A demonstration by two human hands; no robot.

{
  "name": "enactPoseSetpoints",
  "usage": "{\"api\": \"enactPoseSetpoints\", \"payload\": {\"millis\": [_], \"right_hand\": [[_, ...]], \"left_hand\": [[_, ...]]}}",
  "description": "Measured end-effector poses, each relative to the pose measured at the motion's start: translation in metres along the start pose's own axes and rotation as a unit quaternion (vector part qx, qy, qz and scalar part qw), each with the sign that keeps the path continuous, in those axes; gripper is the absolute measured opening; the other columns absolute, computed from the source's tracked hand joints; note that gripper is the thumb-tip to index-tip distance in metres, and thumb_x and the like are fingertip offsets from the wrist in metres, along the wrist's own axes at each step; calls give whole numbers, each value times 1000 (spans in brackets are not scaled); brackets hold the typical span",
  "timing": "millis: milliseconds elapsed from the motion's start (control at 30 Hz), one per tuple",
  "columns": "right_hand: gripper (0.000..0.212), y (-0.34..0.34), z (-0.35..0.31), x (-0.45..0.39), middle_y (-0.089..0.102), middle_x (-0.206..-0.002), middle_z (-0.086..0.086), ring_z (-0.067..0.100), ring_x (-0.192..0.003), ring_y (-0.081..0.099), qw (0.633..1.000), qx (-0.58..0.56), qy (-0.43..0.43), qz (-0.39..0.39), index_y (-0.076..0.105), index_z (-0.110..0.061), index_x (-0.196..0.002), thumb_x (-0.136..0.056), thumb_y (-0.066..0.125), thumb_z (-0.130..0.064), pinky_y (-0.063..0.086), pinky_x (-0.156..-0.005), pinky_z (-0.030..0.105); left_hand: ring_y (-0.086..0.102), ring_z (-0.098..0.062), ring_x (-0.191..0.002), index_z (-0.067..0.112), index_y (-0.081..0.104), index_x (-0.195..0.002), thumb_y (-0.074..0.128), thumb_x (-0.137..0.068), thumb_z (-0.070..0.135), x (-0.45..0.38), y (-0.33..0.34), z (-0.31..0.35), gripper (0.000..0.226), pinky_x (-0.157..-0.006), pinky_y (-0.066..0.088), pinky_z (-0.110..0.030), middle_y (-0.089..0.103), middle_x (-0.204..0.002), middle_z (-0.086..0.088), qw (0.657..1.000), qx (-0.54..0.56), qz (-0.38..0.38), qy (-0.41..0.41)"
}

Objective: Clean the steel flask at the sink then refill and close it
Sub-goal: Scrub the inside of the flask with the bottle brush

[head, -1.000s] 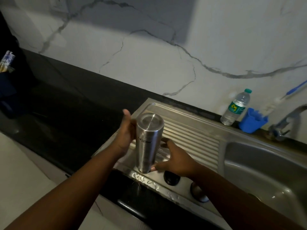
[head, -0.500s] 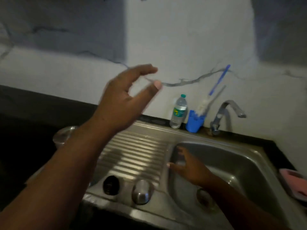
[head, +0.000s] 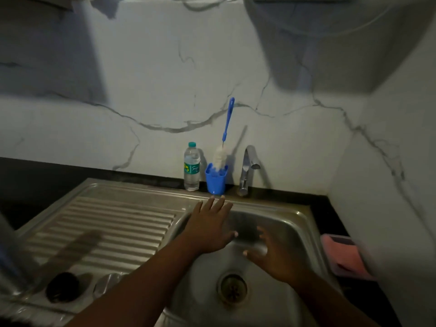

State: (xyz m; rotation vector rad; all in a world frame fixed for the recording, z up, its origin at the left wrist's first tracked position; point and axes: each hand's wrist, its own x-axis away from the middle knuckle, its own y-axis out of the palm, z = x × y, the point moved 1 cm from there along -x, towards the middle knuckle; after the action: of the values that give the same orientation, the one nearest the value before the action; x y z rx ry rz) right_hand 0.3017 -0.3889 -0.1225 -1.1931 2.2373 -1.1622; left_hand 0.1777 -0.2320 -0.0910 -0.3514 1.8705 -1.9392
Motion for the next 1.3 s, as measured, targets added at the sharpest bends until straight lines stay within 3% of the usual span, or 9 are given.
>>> {"api": "enactPoseSetpoints", "payload": {"millis": [300, 500, 667, 767, 867, 933, 1033, 1100, 1300], "right_hand": [[75, -6, 5, -46, 35, -149, -4, 13, -135, 36, 1000, 8, -5, -14, 26, -24, -146, -85, 66, -42, 28, -109, 29], [65, -15, -25, -93, 51, -136, -1, 15, -120, 50, 1000, 11, 16, -16, 35, -29, -140, -84, 66, -39, 42, -98, 30], [26, -41, -121, -126, 63, -112, -8, 5, -94, 55, 988, 70, -138, 28, 58, -28, -116, -92, 55, -36, 43, -82, 22], [21, -82, -187, -140, 66, -100, -6, 13, -90, 59, 941, 223, -243, 77, 61, -29, -109, -94, 47, -35, 43, -74, 28], [16, -119, -217, -179, 66, -89, 0, 23, -83, 60, 782, 462, -338, 245, 66, -22, -97, -81, 62, -25, 41, -69, 34], [21, -139, -221, -203, 66, -82, 6, 28, -79, 61, 718, 548, -323, 282, 68, -16, -84, -63, 71, -17, 45, -76, 40], [28, -158, -217, -227, 63, -108, 9, 31, -108, 55, 676, 642, -269, 243, 66, -18, -104, -76, 62, -22, 33, -101, 50], [27, -166, -215, -237, 59, -115, 5, 29, -114, 50, 669, 659, -262, 225, 61, -21, -110, -85, 56, -29, 26, -106, 49], [18, -172, -212, -255, 58, -90, -6, 16, -86, 49, 707, 666, -206, 118, 63, -29, -99, -92, 52, -42, 32, -77, 32]], "left_hand": [[2, -26, -151, 26, 8, -155, 44, -90, 65, -26, 12, -30, 84, -121, 4, -49, 3, -164, -3, 997, -22, -60, -34], [3, -26, -151, 26, 8, -156, 44, -90, 65, -65, 11, -60, 85, -120, 5, -47, 2, -164, -4, 998, 7, -40, -48], [7, -27, -150, 27, 10, -155, 47, -88, 65, -88, 24, -94, 86, -120, 10, -48, 5, -164, -4, 996, 24, -23, -80], [12, -28, -149, 26, 10, -154, 50, -86, 63, -103, 29, -109, 87, -119, 14, -51, 10, -163, -5, 994, 35, -22, -99], [16, -30, -147, 26, 8, -154, 53, -85, 63, -124, 26, -115, 90, -116, 18, -53, 12, -162, -7, 992, 66, -16, -107], [12, -33, -148, 31, 0, -154, 53, -85, 64, -139, 27, -115, 93, -116, 19, -54, 6, -163, -8, 991, 83, -23, -106], [1, -40, -148, 45, -11, -151, 53, -88, 62, -154, 37, -110, 91, -116, 16, -58, -12, -162, -12, 990, 98, -55, -81], [-1, -42, -147, 50, -15, -148, 53, -89, 58, -159, 46, -106, 90, -115, 17, -59, -19, -160, -15, 991, 97, -65, -70], [-4, -44, -146, 51, -20, -146, 59, -89, 47, -162, 69, -101, 97, -115, 21, -59, -31, -155, -18, 994, 78, -54, -61]]}}
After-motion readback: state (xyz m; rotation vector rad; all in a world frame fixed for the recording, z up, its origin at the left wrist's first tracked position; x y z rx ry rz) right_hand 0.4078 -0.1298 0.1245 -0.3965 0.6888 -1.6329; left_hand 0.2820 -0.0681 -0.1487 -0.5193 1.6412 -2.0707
